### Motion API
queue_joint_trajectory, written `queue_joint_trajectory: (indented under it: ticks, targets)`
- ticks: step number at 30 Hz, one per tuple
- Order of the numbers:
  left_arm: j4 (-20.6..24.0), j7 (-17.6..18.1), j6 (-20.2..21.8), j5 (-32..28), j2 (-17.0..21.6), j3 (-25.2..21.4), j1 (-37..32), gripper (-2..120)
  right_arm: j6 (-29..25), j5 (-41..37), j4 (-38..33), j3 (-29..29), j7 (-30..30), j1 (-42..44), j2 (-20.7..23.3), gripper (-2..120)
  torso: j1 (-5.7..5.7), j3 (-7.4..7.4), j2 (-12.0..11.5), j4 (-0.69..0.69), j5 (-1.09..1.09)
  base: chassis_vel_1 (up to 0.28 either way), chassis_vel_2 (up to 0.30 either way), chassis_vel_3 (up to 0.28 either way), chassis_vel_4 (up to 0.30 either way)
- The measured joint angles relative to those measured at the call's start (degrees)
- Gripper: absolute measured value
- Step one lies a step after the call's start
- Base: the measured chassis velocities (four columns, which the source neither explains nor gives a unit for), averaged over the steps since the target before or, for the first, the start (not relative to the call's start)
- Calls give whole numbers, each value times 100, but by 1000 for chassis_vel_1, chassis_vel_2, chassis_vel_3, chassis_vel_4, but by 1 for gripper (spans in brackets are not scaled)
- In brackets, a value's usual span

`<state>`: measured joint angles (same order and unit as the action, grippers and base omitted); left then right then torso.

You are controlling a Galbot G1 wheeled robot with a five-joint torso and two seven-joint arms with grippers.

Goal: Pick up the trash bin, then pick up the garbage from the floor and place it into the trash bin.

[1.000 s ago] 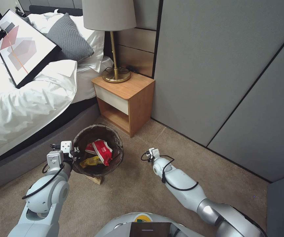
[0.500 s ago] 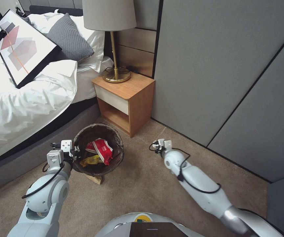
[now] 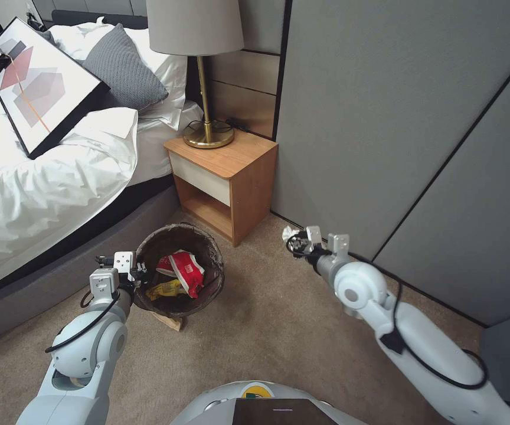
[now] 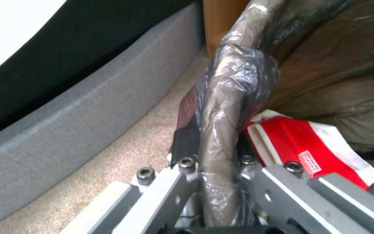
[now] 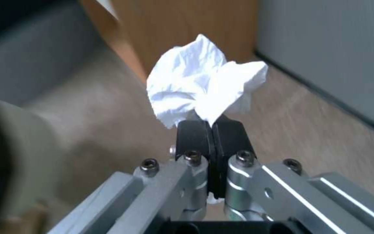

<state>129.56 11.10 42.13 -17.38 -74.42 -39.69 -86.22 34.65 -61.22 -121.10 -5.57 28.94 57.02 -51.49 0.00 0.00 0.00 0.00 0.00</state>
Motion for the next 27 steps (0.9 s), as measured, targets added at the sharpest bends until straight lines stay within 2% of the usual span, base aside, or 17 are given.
queue_joint_trajectory:
  ticks: [7,13,16,17,20,21,24,25,27]
  targets:
    - [-66,-25,0,55,-1,42,15,0,11,-797,-1058,-85,22,-429,284,0,0,0,0,0,0,0,0,0,0]
    - [-116,-29,0,81,11,49,28,0,-15,-1256,-1353,201,-237,-1311,359,0,0,0,0,0,0,0,0,0,0]
    - [-132,-38,0,85,24,47,36,0,-43,-1544,-1413,639,-395,-2103,322,0,0,0,0,1,-1,0,0,0,0]
    - [-132,-38,0,85,24,47,36,0,-43,-1544,-1413,639,-395,-2103,322,0,0,0,0,1,-1,0,0,0,0]
    - [-156,-42,0,87,29,35,58,0,-93,-1839,-1355,1341,-470,-2914,168,0,0,0,0,0,-1,0,0,0,0]
    - [-156,-42,0,87,29,35,58,0,-93,-1839,-1355,1341,-470,-2914,168,0,0,0,0,0,-1,0,0,0,0]
    - [-188,-44,0,88,26,27,74,0,-145,-2111,-1189,2040,-361,-3657,-47,0,0,1,0,2,-2,0,0,0,0]
    - [-188,-44,0,88,26,27,74,0,-145,-2111,-1189,2040,-361,-3657,-47,0,0,1,0,2,-2,0,0,0,0]
    - [-246,-47,0,89,24,15,91,0,-181,-2384,-1013,2638,-146,-4262,-299,0,0,1,0,1,-2,0,0,0,0]
